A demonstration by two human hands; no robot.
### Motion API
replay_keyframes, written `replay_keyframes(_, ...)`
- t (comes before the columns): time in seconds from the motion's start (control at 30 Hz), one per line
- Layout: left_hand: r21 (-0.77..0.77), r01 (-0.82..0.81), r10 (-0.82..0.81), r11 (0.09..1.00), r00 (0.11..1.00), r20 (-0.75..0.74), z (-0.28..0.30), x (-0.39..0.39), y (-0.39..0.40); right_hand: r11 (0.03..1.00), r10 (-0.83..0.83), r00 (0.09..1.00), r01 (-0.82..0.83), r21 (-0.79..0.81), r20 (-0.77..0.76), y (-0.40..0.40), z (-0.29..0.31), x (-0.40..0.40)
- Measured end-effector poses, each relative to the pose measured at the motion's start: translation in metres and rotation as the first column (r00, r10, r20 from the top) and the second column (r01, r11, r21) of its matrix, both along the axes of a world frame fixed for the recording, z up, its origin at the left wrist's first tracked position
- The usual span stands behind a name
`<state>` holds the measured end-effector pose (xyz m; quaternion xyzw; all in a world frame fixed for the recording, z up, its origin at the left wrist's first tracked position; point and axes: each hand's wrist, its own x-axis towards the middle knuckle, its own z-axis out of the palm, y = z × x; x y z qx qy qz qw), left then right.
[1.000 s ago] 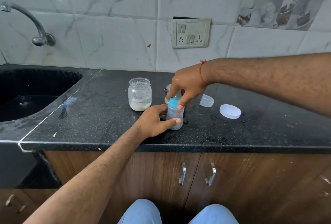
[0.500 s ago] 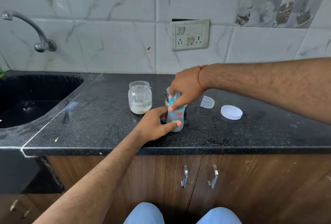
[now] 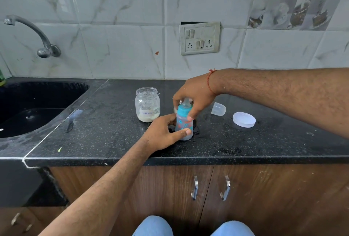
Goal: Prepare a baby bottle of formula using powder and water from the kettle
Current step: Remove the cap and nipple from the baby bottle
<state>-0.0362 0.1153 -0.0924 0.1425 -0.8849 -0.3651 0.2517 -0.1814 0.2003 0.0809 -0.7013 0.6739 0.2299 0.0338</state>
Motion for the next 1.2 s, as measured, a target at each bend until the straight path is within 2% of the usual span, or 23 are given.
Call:
replay_keyframes(0.07,0.001,-0.001,0.001,1.0,1.0,0.01,0.0,-0.001,-0.001,0.999,0.05,0.999,-0.051,0.009,0.013,0.003,0.003,0.002)
replay_keyframes(0.2,0.009,-0.003,0.003,1.0,1.0,-0.003,0.0,-0.001,-0.001,0.998,-0.054,0.996,0.056,-0.029,0.071,0.002,0.001,-0.001)
replay_keyframes(0.3,0.007,-0.01,0.01,1.0,1.0,0.019,0.001,-0.001,-0.001,1.0,-0.015,0.985,0.017,-0.008,0.172,0.002,-0.001,-0.006)
replay_keyframes(0.5,0.011,-0.007,0.007,1.0,1.0,0.019,-0.002,-0.002,-0.004,0.999,-0.024,0.968,0.03,-0.018,0.251,0.008,-0.005,-0.004)
replay_keyframes(0.6,0.012,-0.001,0.001,1.0,1.0,-0.002,-0.003,-0.003,-0.004,0.995,-0.051,0.975,0.069,-0.077,0.218,0.008,-0.011,-0.007)
replay_keyframes(0.73,0.047,0.01,-0.009,0.999,1.0,-0.013,-0.005,-0.003,-0.004,0.986,0.032,0.974,0.007,-0.169,0.224,0.016,-0.002,-0.007)
replay_keyframes(0.83,0.069,0.011,-0.01,0.998,1.0,-0.017,-0.007,-0.003,-0.004,0.958,-0.01,0.933,0.113,-0.264,0.36,0.029,0.014,-0.016)
replay_keyframes(0.93,0.078,0.016,-0.014,0.997,1.0,-0.019,-0.007,-0.004,-0.005,0.915,-0.117,0.883,0.273,-0.295,0.455,0.045,0.018,-0.043)
replay_keyframes(1.03,0.07,0.013,-0.013,0.997,1.0,-0.011,-0.007,-0.005,-0.005,0.869,-0.277,0.885,0.397,-0.294,0.375,0.058,0.004,-0.074)
replay_keyframes(1.13,0.071,0.011,-0.01,0.997,1.0,-0.011,-0.008,-0.005,-0.007,0.862,-0.452,0.881,0.471,-0.188,0.136,0.06,-0.023,-0.1)
replay_keyframes(1.2,0.069,0.006,-0.005,0.998,1.0,-0.007,-0.008,-0.005,-0.007,0.876,-0.469,0.883,0.465,-0.127,0.004,0.057,-0.041,-0.111)
